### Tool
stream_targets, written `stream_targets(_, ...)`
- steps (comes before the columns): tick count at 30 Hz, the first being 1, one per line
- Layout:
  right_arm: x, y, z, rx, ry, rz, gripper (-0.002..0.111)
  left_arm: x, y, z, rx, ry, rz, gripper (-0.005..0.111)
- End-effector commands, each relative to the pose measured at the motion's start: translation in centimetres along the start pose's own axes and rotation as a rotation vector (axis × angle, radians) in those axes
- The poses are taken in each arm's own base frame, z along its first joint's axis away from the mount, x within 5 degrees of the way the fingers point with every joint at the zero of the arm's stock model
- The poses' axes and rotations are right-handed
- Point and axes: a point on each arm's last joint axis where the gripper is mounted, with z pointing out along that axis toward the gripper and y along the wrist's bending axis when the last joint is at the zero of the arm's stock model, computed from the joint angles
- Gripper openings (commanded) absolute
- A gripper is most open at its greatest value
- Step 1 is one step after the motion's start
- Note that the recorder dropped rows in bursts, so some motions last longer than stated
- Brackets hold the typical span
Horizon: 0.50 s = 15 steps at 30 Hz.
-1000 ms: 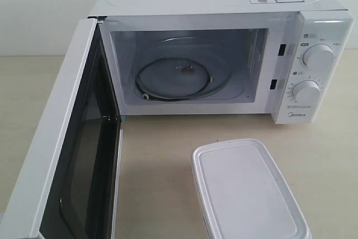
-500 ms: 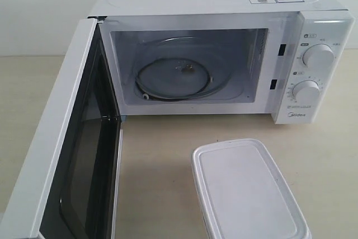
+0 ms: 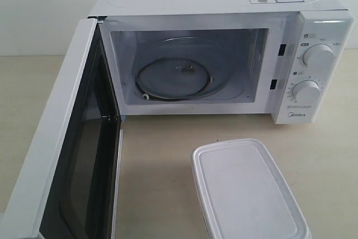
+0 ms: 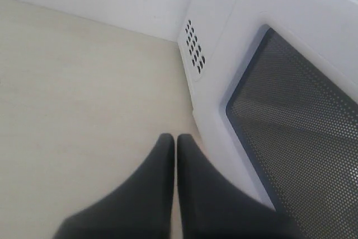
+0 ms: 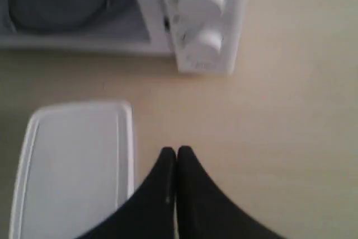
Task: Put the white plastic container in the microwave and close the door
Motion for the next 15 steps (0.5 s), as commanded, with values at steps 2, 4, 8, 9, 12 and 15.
stream_targets(2, 0.1, 2.7, 6.6, -0.273, 0.347, -0.086, 0.000, 0.1, 0.0, 0.0, -0.001, -0.001, -0.003, 0.004)
stream_targets(4, -0.1, 4.4, 7.9, -0.493, 0.411, -0.148, 0.000, 0.1, 0.0, 0.0, -0.001, -0.001, -0.003, 0.004)
stream_targets(8, -1.5, 6.4, 8.0, -0.793, 0.434, -0.192, 0.000, 0.1, 0.0, 0.0, -0.001, -0.001, -0.003, 0.004)
stream_targets(9, -2.0, 6.1, 8.0, -0.793, 0.417, -0.168, 0.000, 0.1, 0.0, 0.0, -0.001, -0.001, -0.003, 0.004)
stream_targets(12, -4.1, 2.5, 9.1, -0.767, 0.346, 0.021, 0.000, 0.1, 0.0, 0.0, -0.001, -0.001, -0.003, 0.004)
stream_targets(15, -4.3, -1.8, 9.9, -0.656, 0.326, 0.144, 0.000, 0.1, 0.0, 0.0, -0.001, -0.001, -0.003, 0.004)
